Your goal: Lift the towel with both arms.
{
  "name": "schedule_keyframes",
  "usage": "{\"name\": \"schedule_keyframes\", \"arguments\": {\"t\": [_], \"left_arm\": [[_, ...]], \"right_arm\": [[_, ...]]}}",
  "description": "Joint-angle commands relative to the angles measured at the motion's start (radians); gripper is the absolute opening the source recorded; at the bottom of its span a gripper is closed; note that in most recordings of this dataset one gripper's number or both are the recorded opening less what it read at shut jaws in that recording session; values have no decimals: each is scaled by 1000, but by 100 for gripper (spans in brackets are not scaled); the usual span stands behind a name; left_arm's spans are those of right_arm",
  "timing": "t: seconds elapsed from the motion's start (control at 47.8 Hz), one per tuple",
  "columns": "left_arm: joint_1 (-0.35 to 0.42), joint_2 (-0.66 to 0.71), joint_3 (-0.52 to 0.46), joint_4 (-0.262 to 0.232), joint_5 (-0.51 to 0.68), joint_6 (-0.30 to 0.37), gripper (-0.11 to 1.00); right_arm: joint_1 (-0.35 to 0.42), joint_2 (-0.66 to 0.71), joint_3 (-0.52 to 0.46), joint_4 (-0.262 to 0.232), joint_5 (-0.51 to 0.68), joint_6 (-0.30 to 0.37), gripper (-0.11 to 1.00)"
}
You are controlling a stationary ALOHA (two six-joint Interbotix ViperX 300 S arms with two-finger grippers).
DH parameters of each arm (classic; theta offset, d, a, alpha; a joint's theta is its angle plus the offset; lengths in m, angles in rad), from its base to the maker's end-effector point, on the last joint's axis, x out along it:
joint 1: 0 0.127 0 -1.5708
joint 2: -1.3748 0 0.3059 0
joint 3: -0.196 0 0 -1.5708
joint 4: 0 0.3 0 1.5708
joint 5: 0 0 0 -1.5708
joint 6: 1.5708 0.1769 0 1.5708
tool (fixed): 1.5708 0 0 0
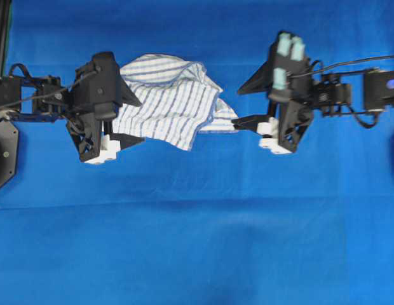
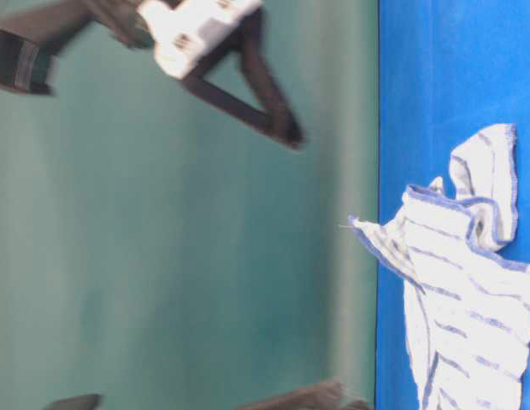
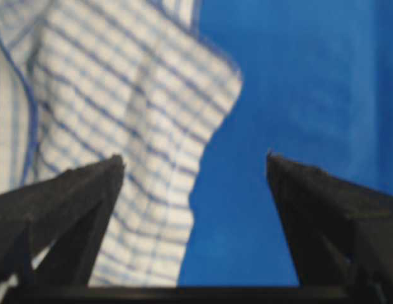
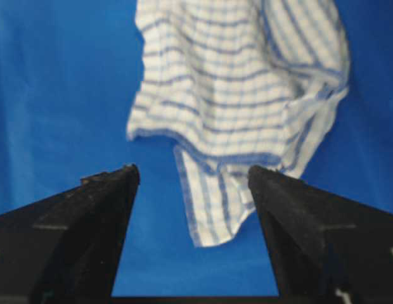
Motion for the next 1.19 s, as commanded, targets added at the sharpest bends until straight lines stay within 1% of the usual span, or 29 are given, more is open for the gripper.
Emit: {"name": "schedule_keyframes", "arguments": {"t": [0.0, 0.23, 0.481, 0.607, 0.837, 0.941, 0.983, 1.025, 1.109, 1.151, 1.172], "left_arm": [[-3, 28, 18, -2, -40, -2, 89], [-2, 132, 80, -2, -160, -2, 89], [5, 258, 95, -2, -239, 2, 89], [8, 299, 91, -2, -261, 3, 89], [14, 304, 87, -2, -265, 3, 89], [26, 304, 87, -2, -262, 3, 86], [34, 304, 87, -2, -261, 3, 83], [43, 307, 87, -2, -262, 3, 75], [60, 313, 84, -2, -261, 3, 53], [71, 316, 84, -2, -262, 3, 40], [75, 318, 84, -2, -262, 3, 34]], "right_arm": [[-6, 51, -6, -2, -49, 2, 68], [-26, 221, -20, -2, -141, 2, 68], [-60, 330, -23, 0, -224, 2, 68], [-63, 348, -26, 0, -239, 2, 68], [-67, 351, -26, 0, -238, -2, 68], [-67, 354, -26, -2, -235, -9, 67], [-67, 359, -26, -2, -233, -11, 67], [-67, 364, -26, -5, -233, -14, 66], [-69, 380, -29, -6, -232, -17, 60], [-69, 390, -32, -6, -229, -18, 53], [-69, 391, -34, -6, -227, -23, 48]]}}
